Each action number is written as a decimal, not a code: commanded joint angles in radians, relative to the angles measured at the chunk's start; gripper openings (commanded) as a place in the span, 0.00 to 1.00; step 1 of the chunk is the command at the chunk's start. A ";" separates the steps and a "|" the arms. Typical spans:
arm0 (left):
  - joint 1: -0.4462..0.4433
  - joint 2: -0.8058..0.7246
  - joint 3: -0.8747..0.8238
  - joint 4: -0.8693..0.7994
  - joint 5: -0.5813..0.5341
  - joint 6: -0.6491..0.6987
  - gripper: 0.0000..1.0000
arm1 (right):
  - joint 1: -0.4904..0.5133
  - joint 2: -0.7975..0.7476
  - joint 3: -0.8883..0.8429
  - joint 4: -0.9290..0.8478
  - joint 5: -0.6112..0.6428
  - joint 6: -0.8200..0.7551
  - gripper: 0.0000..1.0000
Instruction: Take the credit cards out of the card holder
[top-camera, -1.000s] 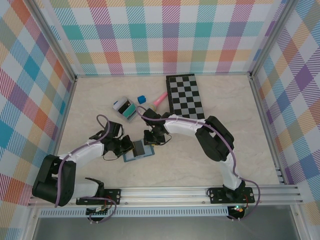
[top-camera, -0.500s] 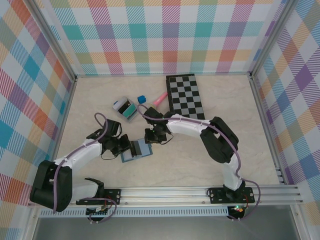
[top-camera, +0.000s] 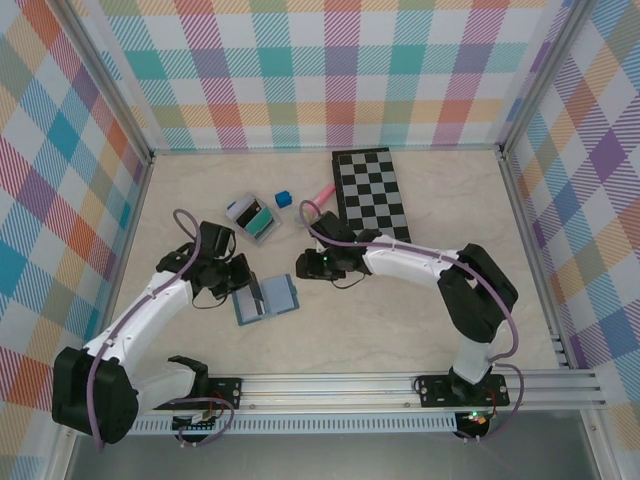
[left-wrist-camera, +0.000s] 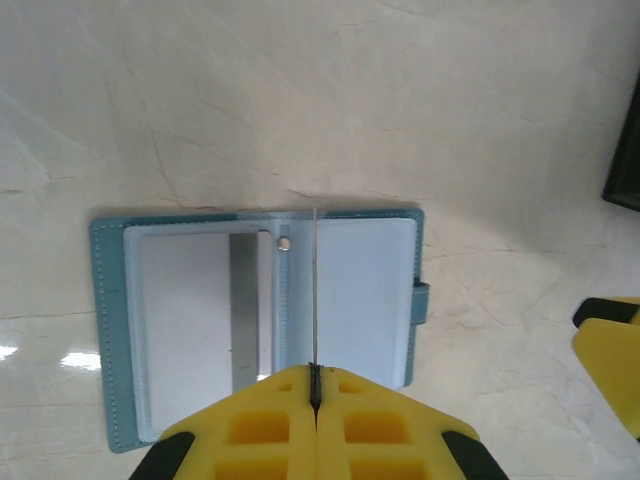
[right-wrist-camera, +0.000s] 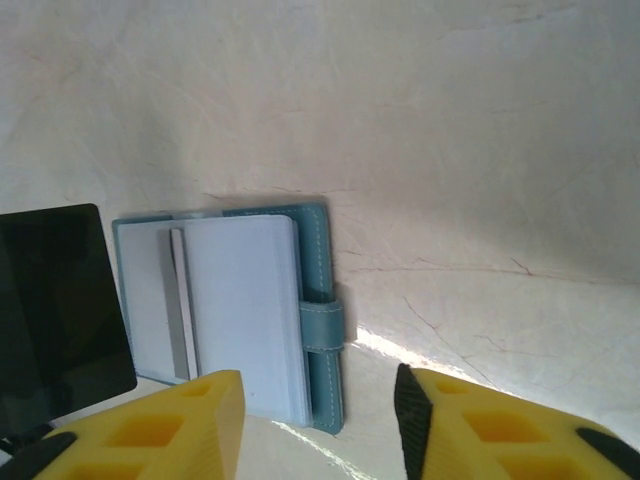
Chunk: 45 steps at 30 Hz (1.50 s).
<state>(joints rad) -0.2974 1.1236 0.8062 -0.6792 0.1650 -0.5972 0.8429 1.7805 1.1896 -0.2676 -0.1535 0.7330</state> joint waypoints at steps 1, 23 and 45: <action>0.014 -0.035 0.026 0.025 0.091 0.020 0.00 | -0.021 -0.040 -0.047 0.117 -0.110 0.033 0.52; 0.046 0.070 0.006 0.537 0.602 -0.180 0.00 | -0.202 -0.047 -0.303 0.945 -0.618 0.432 0.45; 0.071 0.079 -0.062 0.409 0.452 -0.091 0.00 | -0.197 -0.037 -0.287 0.682 -0.532 0.357 0.47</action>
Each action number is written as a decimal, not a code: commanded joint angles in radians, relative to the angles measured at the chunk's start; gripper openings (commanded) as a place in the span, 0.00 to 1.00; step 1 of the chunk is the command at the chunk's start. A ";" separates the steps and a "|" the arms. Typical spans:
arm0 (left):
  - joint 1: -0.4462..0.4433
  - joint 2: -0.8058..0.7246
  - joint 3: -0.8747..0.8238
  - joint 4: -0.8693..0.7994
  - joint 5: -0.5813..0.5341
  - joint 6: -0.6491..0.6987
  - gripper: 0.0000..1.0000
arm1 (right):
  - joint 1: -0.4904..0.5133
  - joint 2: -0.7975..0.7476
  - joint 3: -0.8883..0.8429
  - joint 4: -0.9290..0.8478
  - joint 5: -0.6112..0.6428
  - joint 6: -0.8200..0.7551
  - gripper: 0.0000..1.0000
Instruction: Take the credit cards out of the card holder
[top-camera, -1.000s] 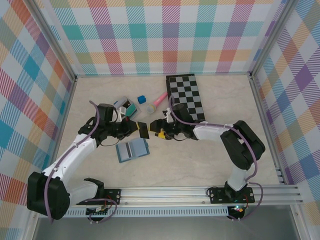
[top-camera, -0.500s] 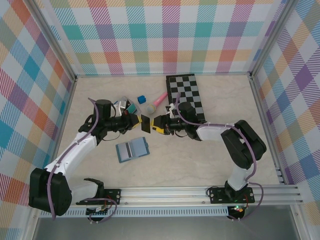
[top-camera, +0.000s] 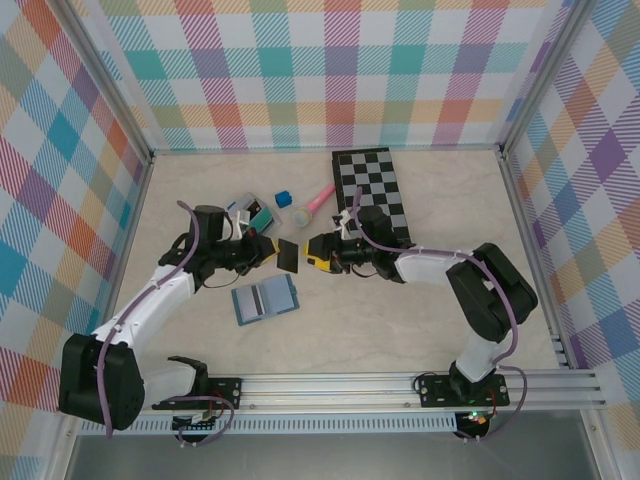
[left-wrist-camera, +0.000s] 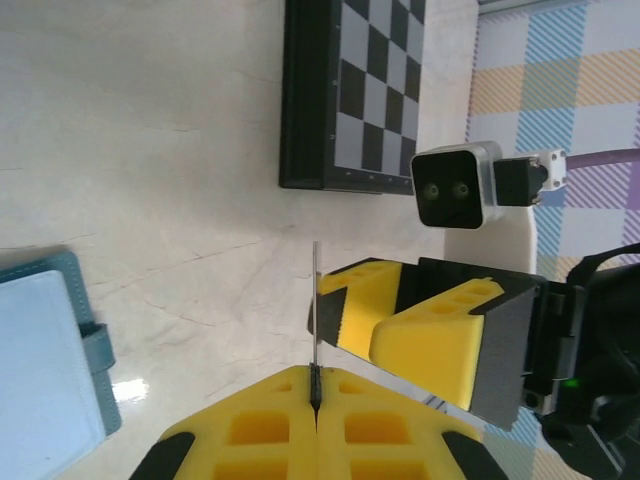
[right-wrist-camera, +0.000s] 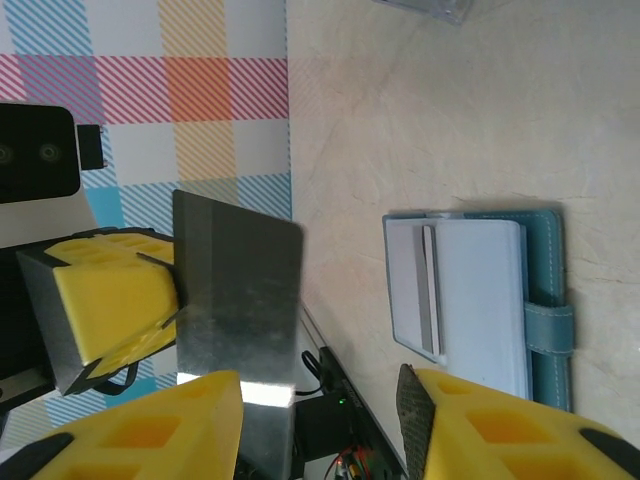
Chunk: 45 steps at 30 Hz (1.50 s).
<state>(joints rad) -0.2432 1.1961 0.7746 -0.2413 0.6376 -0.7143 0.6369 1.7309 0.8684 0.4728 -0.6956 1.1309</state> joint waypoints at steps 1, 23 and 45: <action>0.020 0.004 -0.042 -0.028 -0.029 0.026 0.00 | 0.012 0.025 0.041 -0.070 0.011 -0.043 0.47; 0.106 -0.042 -0.158 0.111 0.111 -0.086 0.00 | 0.079 0.170 0.156 0.020 -0.097 0.033 0.57; 0.137 -0.098 -0.150 0.086 0.122 -0.090 0.00 | 0.079 0.064 0.130 -0.003 -0.032 0.030 0.39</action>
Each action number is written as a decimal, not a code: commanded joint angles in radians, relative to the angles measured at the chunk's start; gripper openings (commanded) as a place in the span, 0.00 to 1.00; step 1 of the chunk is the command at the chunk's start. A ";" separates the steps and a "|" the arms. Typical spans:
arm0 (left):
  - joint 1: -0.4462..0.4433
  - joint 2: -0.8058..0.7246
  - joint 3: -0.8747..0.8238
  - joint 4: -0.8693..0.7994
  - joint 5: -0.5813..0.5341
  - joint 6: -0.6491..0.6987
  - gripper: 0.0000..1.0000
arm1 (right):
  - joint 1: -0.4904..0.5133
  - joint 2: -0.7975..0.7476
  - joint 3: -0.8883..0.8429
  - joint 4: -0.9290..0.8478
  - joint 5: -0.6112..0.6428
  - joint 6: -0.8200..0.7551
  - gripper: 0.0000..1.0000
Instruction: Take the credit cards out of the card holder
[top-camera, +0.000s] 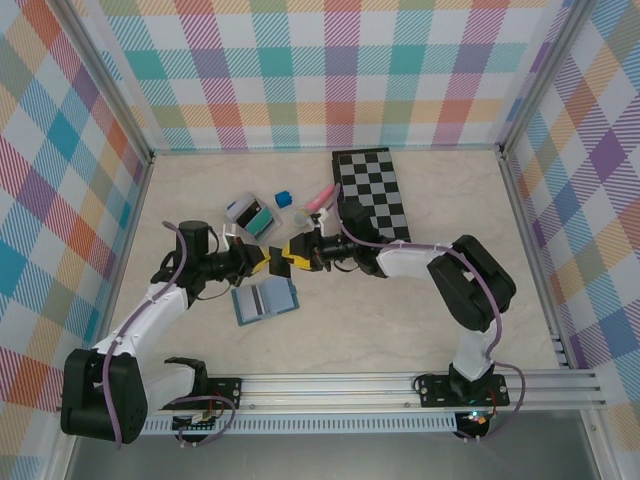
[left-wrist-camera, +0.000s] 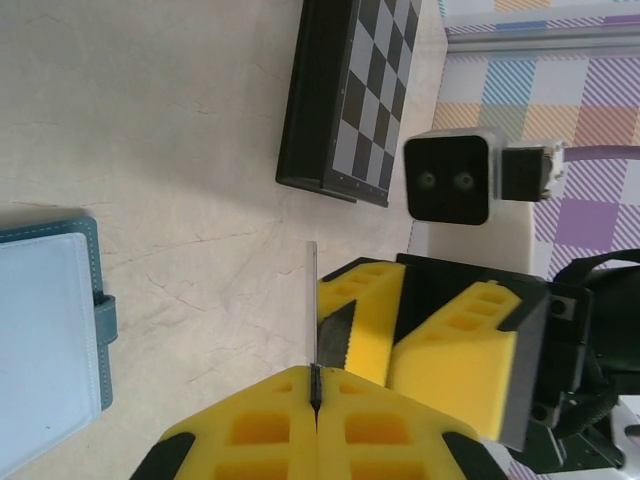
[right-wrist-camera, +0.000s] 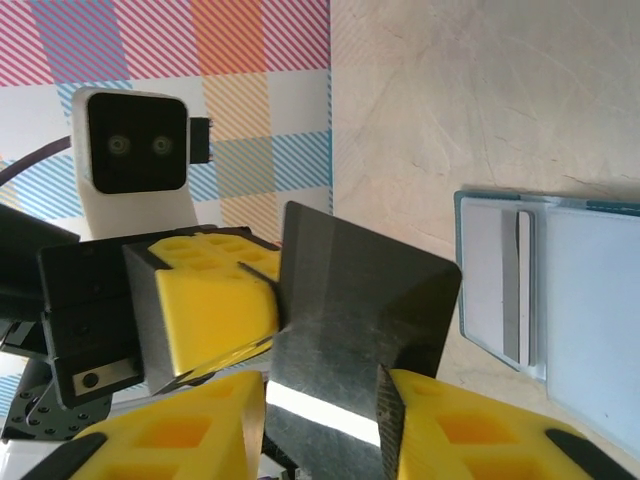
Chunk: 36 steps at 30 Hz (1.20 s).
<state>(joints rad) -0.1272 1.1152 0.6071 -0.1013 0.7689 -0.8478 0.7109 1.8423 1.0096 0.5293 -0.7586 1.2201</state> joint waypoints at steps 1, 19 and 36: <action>0.020 -0.015 0.017 -0.062 -0.013 0.048 0.00 | 0.005 -0.055 -0.014 -0.079 0.044 -0.074 0.40; 0.026 -0.034 0.017 0.039 0.037 -0.045 0.00 | 0.009 -0.008 0.007 0.010 -0.030 -0.025 0.61; 0.026 -0.048 -0.007 0.170 0.107 -0.130 0.11 | 0.016 0.017 0.020 0.180 -0.075 0.091 0.06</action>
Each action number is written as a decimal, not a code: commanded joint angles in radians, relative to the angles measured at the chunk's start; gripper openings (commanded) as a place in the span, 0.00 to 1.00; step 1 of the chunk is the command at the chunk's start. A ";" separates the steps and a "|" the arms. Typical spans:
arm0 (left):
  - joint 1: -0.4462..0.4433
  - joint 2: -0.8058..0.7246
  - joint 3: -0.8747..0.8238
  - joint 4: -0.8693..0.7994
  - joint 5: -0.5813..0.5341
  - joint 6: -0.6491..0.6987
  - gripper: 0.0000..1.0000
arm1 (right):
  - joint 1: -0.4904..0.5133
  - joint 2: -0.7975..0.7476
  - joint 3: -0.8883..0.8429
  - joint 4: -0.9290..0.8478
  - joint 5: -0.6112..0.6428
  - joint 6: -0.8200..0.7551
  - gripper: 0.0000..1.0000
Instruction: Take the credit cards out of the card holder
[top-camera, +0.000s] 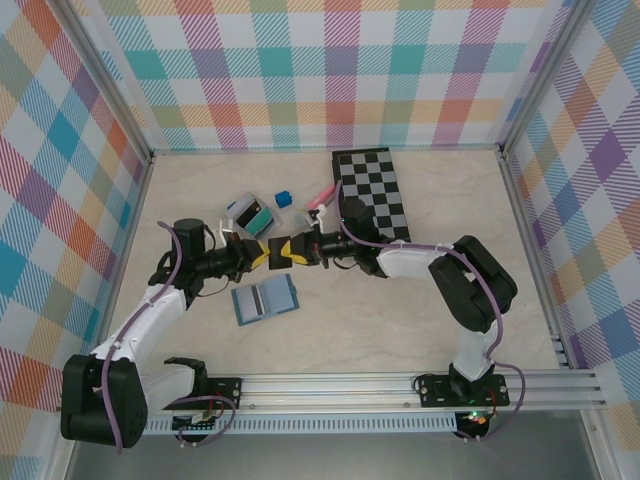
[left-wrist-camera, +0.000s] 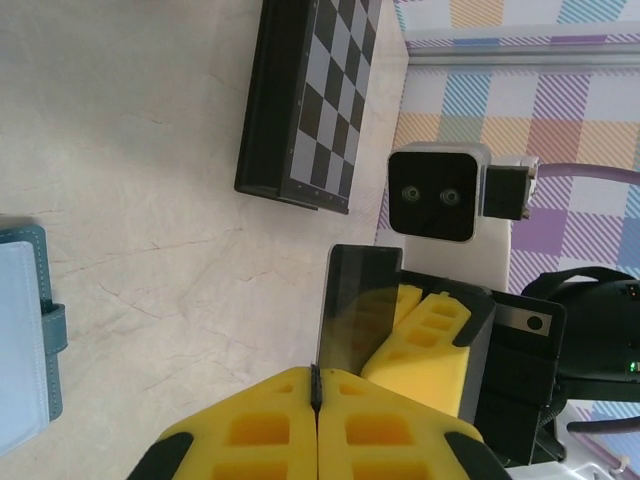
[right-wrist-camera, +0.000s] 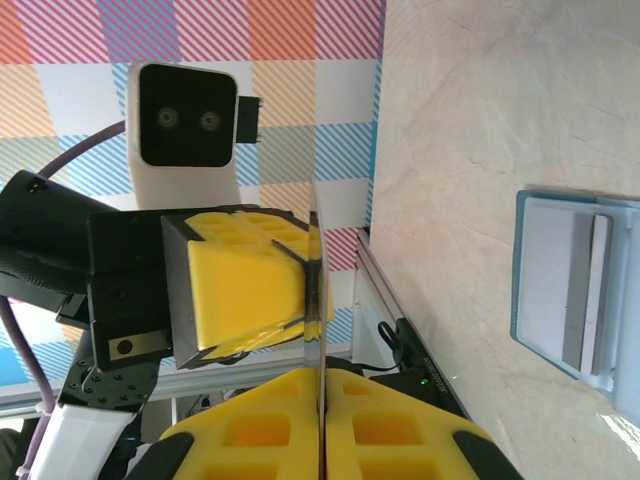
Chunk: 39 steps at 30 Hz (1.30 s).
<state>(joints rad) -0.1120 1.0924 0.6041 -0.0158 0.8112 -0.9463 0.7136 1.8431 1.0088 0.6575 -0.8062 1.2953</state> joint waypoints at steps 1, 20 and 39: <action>0.010 -0.026 -0.004 0.092 0.069 -0.035 0.15 | 0.016 0.016 0.023 0.058 -0.029 0.022 0.06; 0.011 -0.017 0.023 0.048 0.039 0.026 0.00 | 0.019 0.002 0.040 0.038 -0.048 0.026 0.26; 0.010 0.146 0.496 -0.445 -0.540 0.798 0.00 | -0.111 -0.283 0.048 -0.866 0.436 -0.569 1.00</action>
<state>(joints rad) -0.1085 1.2224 1.0443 -0.4473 0.3702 -0.3283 0.6128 1.5780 1.0344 -0.0986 -0.4480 0.8238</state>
